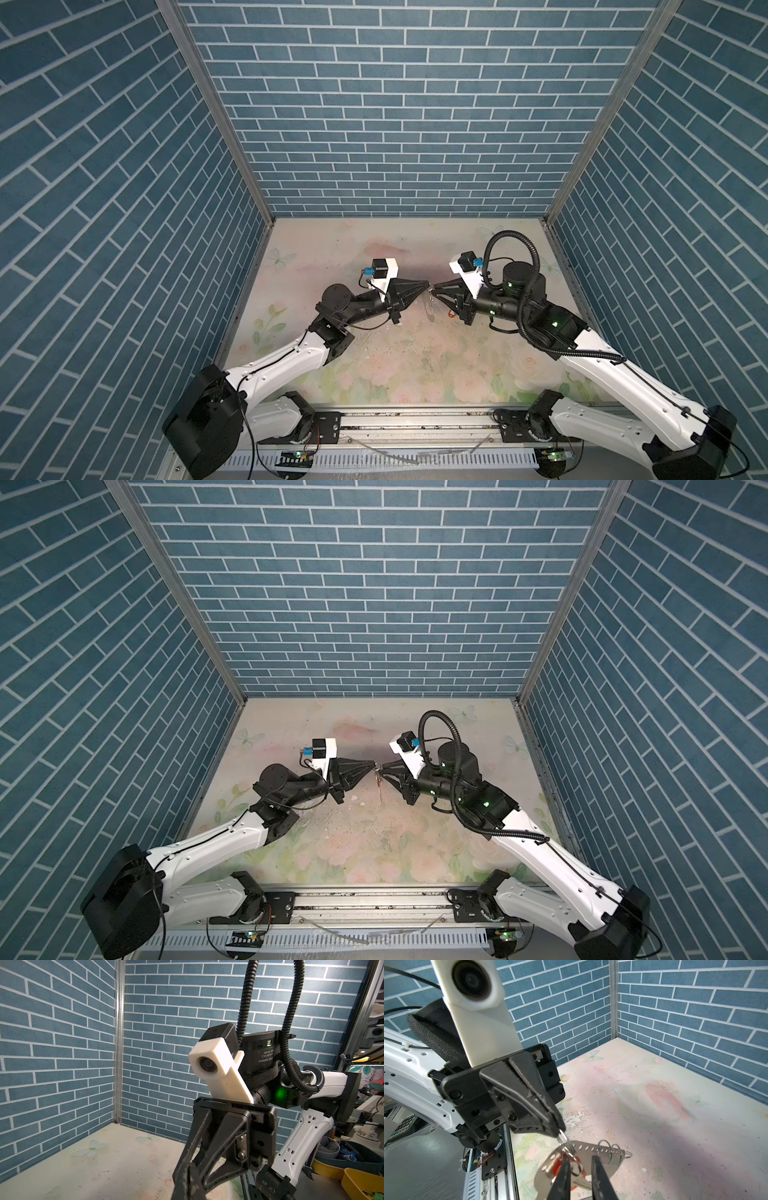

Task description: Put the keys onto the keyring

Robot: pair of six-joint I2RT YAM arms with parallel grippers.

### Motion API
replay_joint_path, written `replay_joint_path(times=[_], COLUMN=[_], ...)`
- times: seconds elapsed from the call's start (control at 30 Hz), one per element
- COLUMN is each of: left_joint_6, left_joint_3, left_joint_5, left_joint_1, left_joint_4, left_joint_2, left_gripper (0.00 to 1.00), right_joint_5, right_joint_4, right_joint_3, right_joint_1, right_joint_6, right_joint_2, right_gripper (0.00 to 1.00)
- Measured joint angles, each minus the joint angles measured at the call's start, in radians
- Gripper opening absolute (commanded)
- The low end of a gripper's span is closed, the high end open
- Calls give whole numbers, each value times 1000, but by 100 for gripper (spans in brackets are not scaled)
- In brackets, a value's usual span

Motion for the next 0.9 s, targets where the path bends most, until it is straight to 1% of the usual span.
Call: replay_joint_path(times=[0.37,0.8,0.9], left_joint_6=[-7,-11,-15], left_joint_3=[0,0,0], left_joint_5=[38,42,42], left_joint_1=[0,4,6], left_joint_4=[3,22,26], left_joint_2=[10,10,10], left_gripper=[0,0,0], right_joint_5=[-48,-130,-145], right_joint_4=[13,-5,-9], right_joint_3=[28,30,30], right_joint_1=[-14,-23,-23], right_joint_6=[0,-8,-10], right_joint_2=[0,16,21], right_gripper=[20,19,14])
